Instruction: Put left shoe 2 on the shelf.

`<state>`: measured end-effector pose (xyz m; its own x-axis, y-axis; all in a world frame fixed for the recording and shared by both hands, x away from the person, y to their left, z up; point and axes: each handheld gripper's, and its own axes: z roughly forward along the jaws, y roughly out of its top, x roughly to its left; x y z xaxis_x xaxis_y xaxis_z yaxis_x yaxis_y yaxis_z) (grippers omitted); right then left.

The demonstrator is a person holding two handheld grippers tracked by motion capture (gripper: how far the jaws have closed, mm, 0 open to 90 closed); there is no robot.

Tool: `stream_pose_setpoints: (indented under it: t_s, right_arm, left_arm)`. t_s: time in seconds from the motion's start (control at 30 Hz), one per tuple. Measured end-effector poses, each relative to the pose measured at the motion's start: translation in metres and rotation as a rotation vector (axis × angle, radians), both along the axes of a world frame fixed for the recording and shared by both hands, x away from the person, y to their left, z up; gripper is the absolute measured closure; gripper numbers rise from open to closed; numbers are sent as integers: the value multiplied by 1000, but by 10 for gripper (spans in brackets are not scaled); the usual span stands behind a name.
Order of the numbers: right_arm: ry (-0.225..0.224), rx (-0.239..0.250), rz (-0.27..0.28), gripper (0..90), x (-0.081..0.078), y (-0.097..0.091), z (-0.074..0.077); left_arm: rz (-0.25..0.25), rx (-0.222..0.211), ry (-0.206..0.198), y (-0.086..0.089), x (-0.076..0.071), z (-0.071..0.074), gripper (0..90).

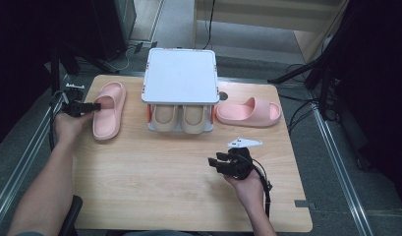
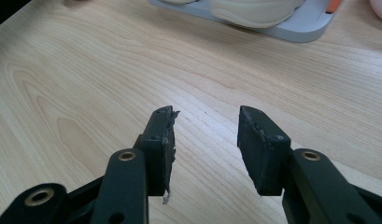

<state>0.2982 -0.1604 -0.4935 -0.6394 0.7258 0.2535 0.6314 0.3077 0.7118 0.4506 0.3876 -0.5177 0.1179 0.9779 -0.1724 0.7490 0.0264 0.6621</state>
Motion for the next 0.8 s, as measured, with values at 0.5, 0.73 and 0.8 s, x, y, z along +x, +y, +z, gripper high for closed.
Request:
stream_pose_setpoints:
  t_s: [0.5, 0.73, 0.8]
  right_arm:
    - [-2, -1, 15, 569, 3, 3, 0]
    - [-2, 1, 35, 570, 5, 8, 0]
    - [0, 3, 42, 569, 6, 10, 1]
  left_arm:
    - [-3, -44, 52, 2, -3, 7, 818]
    - [-9, -56, 67, 2, -11, 13, 823]
    - [-3, -62, 65, 2, -15, 15, 824]
